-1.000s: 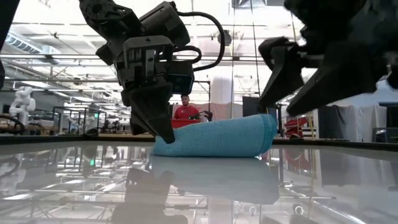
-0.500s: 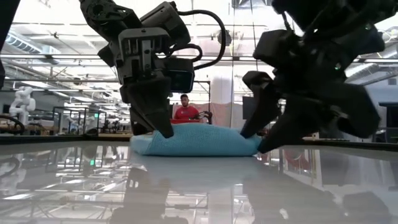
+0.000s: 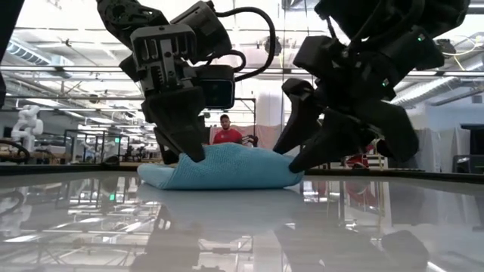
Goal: Roll towel
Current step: Roll the blue microfiber towel
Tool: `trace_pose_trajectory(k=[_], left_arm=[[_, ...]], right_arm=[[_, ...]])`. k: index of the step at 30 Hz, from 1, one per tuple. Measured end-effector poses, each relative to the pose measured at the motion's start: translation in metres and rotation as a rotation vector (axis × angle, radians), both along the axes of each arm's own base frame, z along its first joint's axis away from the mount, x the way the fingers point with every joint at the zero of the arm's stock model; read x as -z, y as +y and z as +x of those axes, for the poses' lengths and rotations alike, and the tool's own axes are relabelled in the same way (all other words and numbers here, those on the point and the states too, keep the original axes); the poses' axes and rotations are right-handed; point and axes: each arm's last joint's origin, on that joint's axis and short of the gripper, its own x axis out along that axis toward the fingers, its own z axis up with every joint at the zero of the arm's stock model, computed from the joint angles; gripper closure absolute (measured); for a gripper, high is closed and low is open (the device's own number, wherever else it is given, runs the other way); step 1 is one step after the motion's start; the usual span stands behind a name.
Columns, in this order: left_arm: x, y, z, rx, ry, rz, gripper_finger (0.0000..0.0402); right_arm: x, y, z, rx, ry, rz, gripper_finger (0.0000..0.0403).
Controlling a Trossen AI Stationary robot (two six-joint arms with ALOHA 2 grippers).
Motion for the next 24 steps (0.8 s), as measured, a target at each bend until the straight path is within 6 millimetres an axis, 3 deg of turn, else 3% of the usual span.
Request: trace_pose_trajectory(k=[9,14,18,24], left_arm=[[-0.001,-0.001,0.001,0.033,-0.037,-0.001,0.039],[-0.002,-0.001,0.002,0.048,-0.061,0.0,0.0388],[-0.002,-0.004,0.001,0.092,-0.07,0.014,0.0386],[0.002,-0.015,-0.006,0.194,-0.051,0.078,0.0389]], right_arm=[[0.001,-0.015,0.004,-0.032,0.021,0.062,0.0206],[0.001,-0.022,0.006,-0.055,0.035,0.155,0.0231],[0.001,-0.027,0.007,-0.049,0.059,0.31,0.028],[-0.003,-0.029,0.01,-0.031,0.097,0.565,0.0388]])
